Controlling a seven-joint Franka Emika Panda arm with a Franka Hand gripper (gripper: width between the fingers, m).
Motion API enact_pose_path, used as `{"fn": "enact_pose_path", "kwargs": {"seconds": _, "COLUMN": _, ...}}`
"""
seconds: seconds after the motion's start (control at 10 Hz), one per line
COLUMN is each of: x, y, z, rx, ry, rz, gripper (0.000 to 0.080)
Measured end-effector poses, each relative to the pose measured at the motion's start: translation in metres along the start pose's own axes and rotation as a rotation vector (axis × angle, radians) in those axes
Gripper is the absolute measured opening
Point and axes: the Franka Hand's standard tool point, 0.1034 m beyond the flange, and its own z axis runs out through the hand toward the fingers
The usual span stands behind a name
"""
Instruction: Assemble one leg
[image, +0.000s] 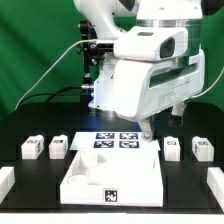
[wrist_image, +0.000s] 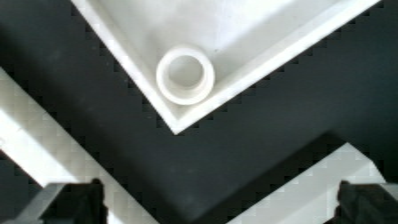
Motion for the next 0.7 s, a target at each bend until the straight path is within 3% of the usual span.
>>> {"fn": "enact_pose_path", "kwargs": {"seconds": 0.7, "x": -0.0001, "y": -0.0001, "z": 0.0003, "rx": 0.000, "ry": 0.000, "rz": 0.000, "gripper": 0.0649}}
